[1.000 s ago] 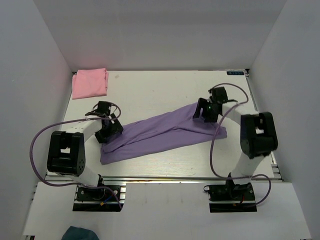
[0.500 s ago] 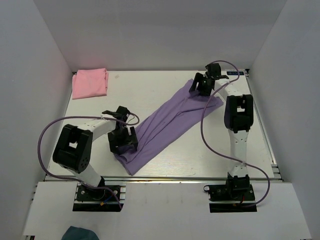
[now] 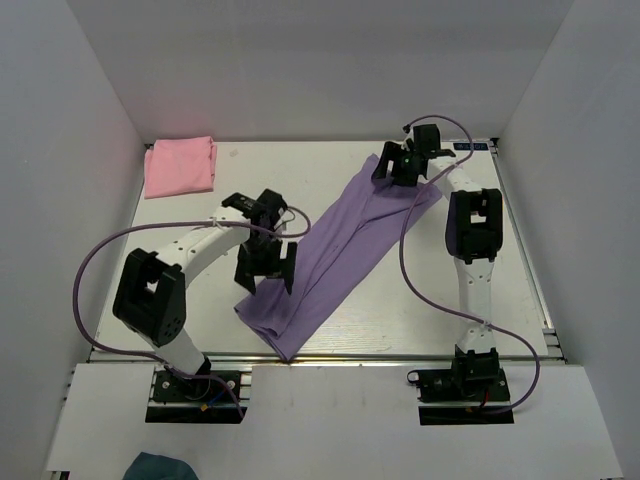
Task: Fold and stack the t-shirts
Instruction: Rotate the tshirt 45 degrees
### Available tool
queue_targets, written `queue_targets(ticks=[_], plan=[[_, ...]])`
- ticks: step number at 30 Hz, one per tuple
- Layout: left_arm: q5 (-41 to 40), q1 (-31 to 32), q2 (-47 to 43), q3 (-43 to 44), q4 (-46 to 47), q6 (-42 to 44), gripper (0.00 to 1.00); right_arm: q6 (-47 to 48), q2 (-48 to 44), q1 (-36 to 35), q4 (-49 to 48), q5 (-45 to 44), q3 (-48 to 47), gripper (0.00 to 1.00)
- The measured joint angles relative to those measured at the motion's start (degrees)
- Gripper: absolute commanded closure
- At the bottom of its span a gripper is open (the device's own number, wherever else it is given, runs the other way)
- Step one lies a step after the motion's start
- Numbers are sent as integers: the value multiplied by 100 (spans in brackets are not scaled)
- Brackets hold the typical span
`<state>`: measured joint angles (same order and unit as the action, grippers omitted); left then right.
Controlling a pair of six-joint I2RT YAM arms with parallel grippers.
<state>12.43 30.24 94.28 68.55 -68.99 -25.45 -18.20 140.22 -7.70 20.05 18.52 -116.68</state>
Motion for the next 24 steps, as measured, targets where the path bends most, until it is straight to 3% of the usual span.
queue_targets(ticks=[2, 4, 12, 18, 24], plan=[[-455, 7, -20, 487, 15, -15, 0, 151, -33, -28, 22, -107, -2, 10], [-942, 2, -52, 748, 44, -81, 0, 310, -157, -81, 127, -348, 0, 10], [-2133, -57, -66, 789, 780, -490, 0, 407, -1069, -529, 564, -1539, 177, 10], [-2647, -57, -162, 876, 1314, -560, 0, -367, -1366, -1346, 1062, -2555, 656, 10], [-2658, -57, -299, 876, 1705, -538, 0, -1115, -927, -1788, 1657, -3008, 763, 10]])
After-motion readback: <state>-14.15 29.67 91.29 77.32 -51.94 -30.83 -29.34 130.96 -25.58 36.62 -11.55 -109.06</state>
